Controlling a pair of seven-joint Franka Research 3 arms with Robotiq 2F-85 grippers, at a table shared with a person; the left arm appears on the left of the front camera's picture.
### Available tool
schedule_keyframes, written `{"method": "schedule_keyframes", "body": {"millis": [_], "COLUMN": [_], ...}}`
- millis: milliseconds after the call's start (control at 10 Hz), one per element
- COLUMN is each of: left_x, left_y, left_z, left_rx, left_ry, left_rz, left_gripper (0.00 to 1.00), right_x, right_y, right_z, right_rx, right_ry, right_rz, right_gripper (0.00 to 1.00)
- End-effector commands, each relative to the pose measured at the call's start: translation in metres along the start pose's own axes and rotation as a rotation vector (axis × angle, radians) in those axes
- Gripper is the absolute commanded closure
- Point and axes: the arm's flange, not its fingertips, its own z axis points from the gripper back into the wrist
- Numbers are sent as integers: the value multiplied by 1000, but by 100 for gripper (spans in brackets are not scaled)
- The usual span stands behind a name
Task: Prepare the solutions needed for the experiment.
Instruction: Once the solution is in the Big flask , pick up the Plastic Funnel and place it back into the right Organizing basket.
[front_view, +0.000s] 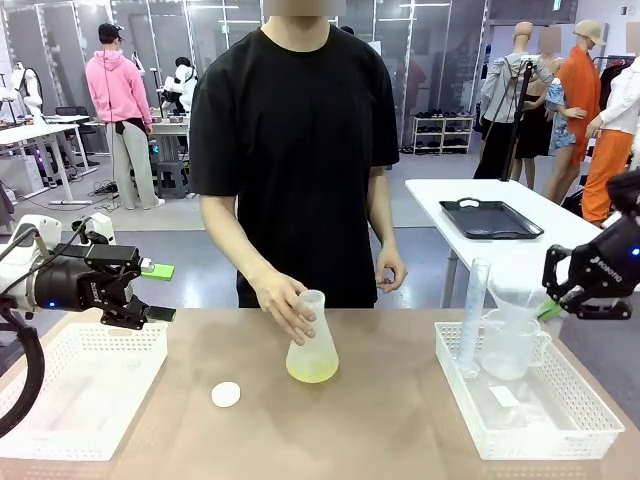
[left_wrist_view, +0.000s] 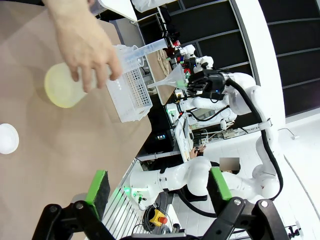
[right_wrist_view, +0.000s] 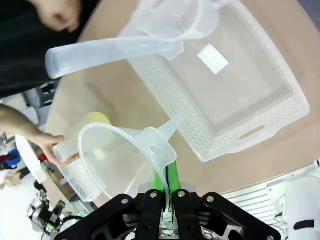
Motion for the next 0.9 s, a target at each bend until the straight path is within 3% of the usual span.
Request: {"method": "schedule_keyframes", "body": {"millis": [0, 500, 800], "left_x": [0, 0, 0], "left_y": [-1, -1, -1], "left_z": [0, 0, 0], "left_rx": [-17, -17, -17], "left_ry": [1, 1, 1], "left_rz": [1, 1, 1], "left_gripper": [0, 0, 0], "right_x": [13, 46, 56], "right_y": [12, 22, 25], "right_z": [-18, -80, -101], "right_rx": [-100, -354, -433], "right_ry": [-12, 25, 18], "right_rz": [-142, -333, -387], "right_gripper": [97, 97, 97]}}
